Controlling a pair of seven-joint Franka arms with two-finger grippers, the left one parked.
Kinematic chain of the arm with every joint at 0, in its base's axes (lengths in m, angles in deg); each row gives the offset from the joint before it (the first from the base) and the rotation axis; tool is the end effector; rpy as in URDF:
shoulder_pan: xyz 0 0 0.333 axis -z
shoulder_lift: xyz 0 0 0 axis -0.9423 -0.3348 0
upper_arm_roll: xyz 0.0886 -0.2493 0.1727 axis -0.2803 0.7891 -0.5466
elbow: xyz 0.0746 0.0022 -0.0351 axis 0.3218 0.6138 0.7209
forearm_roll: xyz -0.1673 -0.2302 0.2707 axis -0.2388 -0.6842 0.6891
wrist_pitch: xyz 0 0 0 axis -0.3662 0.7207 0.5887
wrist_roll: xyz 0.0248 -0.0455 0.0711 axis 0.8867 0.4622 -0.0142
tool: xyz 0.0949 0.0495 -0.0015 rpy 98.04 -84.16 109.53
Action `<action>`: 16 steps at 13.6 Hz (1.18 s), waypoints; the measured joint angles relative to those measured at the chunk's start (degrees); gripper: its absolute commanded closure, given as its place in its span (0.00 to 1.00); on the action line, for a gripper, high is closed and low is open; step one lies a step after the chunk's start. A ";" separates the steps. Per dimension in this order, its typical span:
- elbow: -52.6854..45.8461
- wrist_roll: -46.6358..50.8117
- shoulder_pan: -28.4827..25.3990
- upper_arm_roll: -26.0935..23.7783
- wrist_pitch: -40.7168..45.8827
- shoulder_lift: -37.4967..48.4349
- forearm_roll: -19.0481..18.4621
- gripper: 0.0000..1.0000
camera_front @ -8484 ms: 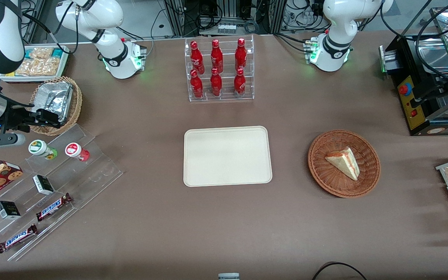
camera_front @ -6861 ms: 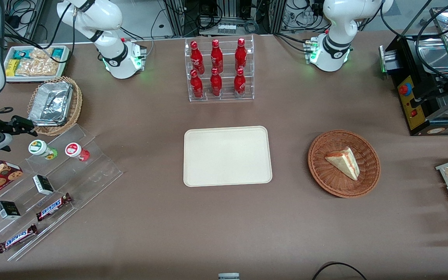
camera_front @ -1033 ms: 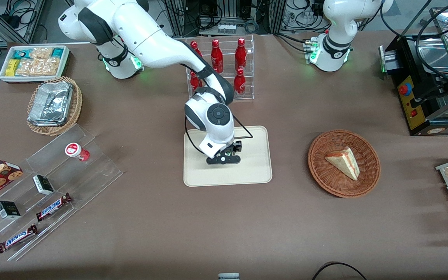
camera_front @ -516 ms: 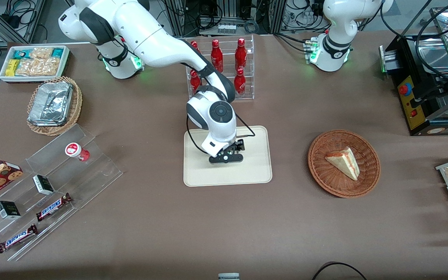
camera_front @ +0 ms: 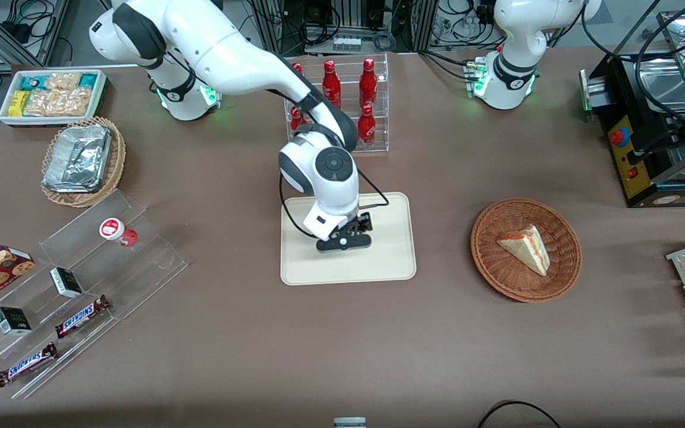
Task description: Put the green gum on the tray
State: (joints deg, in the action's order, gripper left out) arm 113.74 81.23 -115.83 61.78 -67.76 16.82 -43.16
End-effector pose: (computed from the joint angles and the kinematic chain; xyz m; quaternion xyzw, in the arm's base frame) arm 0.5302 0.5016 0.2871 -0.9983 -0.0450 -0.0382 0.0000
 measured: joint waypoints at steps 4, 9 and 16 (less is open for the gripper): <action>-0.02 -7.50 3.41 0.12 9.24 6.15 0.01 0.00; 1.30 -24.06 11.13 0.16 20.75 13.79 1.61 0.00; 2.50 -45.17 24.84 0.14 32.02 20.51 3.42 0.00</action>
State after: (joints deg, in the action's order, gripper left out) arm 116.24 36.06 -90.99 61.92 -35.73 37.33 -39.74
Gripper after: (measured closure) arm 0.000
